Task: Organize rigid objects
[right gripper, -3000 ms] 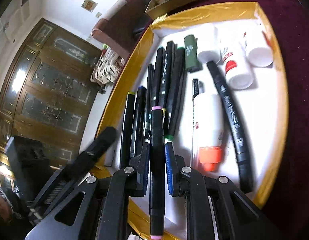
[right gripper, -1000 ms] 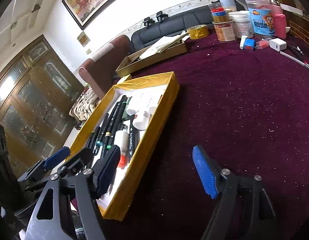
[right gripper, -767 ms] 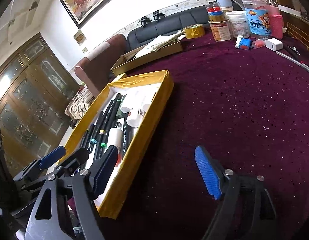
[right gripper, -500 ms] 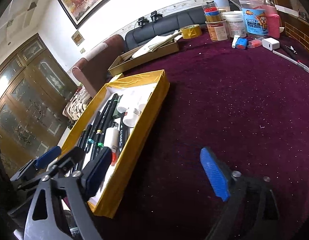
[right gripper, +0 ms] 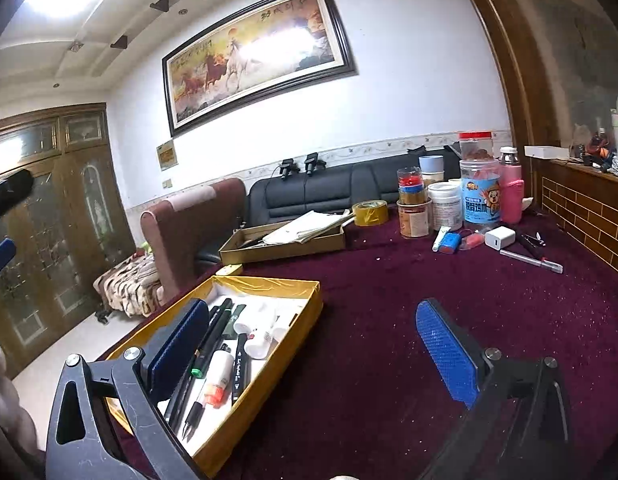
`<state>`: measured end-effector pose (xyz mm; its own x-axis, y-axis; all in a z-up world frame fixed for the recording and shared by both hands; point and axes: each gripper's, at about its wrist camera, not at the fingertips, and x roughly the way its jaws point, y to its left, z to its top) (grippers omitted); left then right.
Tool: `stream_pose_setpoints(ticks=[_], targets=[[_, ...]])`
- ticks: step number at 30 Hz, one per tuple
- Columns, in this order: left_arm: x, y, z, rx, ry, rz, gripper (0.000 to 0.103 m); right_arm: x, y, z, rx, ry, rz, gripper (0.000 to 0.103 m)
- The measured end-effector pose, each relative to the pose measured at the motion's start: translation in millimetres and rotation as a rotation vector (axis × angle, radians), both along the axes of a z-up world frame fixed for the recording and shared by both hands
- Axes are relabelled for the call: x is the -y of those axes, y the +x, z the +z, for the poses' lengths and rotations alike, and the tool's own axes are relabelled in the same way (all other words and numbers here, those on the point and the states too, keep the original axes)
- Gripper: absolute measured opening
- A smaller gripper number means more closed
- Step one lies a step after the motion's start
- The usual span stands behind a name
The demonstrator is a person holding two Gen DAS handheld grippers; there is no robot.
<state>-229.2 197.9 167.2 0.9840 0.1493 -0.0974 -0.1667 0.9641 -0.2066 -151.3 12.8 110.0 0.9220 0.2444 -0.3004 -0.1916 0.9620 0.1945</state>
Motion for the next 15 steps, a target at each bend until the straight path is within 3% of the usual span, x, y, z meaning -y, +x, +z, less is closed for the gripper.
stream_pose_setpoints(ticks=[2, 5, 11, 15], targets=[[3.8, 9.9, -1.0, -0.043, 0.029, -0.003, 0.103, -6.6, 7.9, -5.1, -0.037, -0.022, 0.014, 0.102], [5.5, 16.7, -5.1, -0.044, 0.016, -0.018, 0.103, -15.9, 16.9, -11.1, -0.067, -0.066, 0.024, 0.102], [-5.5, 46.4, -17.9, -0.24, -0.129, -0.147, 0.103, -19.2, 12.0, -14.8, -0.073, -0.08, 0.027, 0.102], [6.4, 54.9, -31.6, -0.347, -0.163, -0.224, 0.103, -23.3, 11.5, -22.7, -0.092, -0.071, 0.057, 0.102]])
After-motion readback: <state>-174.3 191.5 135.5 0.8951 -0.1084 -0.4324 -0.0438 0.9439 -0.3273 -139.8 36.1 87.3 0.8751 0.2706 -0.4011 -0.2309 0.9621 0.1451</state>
